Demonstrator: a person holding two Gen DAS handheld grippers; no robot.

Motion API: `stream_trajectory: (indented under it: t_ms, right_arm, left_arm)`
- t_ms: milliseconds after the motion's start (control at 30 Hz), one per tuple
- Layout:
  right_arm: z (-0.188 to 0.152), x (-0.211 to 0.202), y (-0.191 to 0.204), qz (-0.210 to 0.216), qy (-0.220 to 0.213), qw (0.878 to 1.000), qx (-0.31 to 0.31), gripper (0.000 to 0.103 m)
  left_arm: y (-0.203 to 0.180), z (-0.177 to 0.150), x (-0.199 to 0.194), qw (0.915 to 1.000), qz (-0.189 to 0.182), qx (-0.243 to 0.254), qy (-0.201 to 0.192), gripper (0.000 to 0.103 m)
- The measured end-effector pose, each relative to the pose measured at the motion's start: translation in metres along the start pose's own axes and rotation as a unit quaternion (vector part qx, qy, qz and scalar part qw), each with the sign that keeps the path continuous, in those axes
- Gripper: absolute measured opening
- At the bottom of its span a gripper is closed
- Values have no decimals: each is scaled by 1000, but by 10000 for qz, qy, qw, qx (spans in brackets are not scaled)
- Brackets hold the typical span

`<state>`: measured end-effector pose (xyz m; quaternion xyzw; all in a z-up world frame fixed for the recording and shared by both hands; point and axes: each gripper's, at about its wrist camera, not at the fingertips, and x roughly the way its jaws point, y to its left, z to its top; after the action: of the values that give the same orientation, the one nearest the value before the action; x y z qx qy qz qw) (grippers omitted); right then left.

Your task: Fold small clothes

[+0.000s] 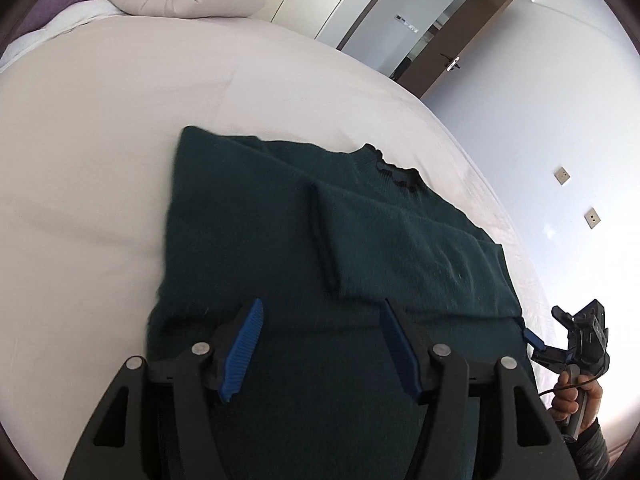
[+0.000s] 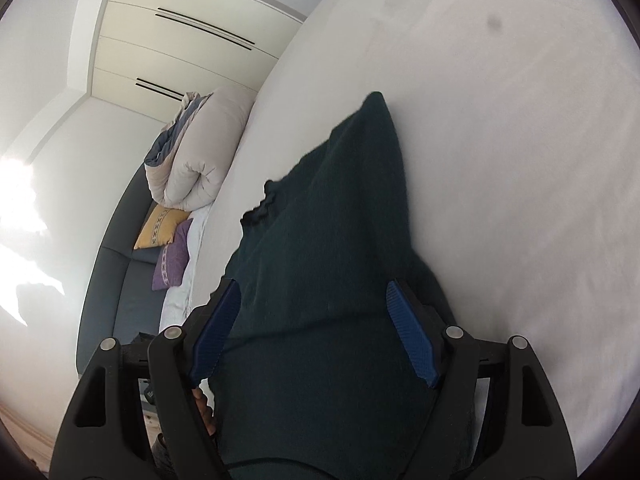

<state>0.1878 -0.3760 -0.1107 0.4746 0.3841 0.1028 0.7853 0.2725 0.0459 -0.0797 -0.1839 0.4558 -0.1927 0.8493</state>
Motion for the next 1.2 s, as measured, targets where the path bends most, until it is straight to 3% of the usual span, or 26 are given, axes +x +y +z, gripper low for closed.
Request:
stream_trajectory:
  t_ms: [133, 233, 433, 600, 767, 933, 1100, 1200]
  right_arm:
    - [-54, -58, -4, -253, -55, 9996, -69, 75]
    - [-93, -95, -8, -306, -34, 9995, -115, 75]
    - [-159, -143, -23, -322, 160, 9994, -14, 75]
    - [-199, -169, -34, -224, 225, 9994, 149, 75]
    - [-218, -188, -39, -139, 276, 9991, 294, 75]
    - [-233, -204, -44, -29, 306, 9986, 427, 75]
    - [-231, -207, -45, 46, 354, 9981, 506, 75]
    - [-232, -207, -44, 26, 436, 9978, 498, 75]
  left_arm:
    - [12, -49, -59, 9999, 109, -60, 24, 77]
    - [27, -87, -93, 9992, 122, -296, 220, 78]
    - [51, -158, -133, 9935, -419, -862, 614, 78]
    - [57, -184, -145, 9848, -881, -1256, 814, 77]
    - [56, -190, -140, 9724, -1347, -1513, 1161, 76]
    - [63, -194, -136, 9609, -1529, -1853, 1377, 63]
    - [85, -206, -135, 9441, -1619, -2477, 1452, 28]
    - [88, -211, -133, 9375, -1709, -2666, 1441, 27]
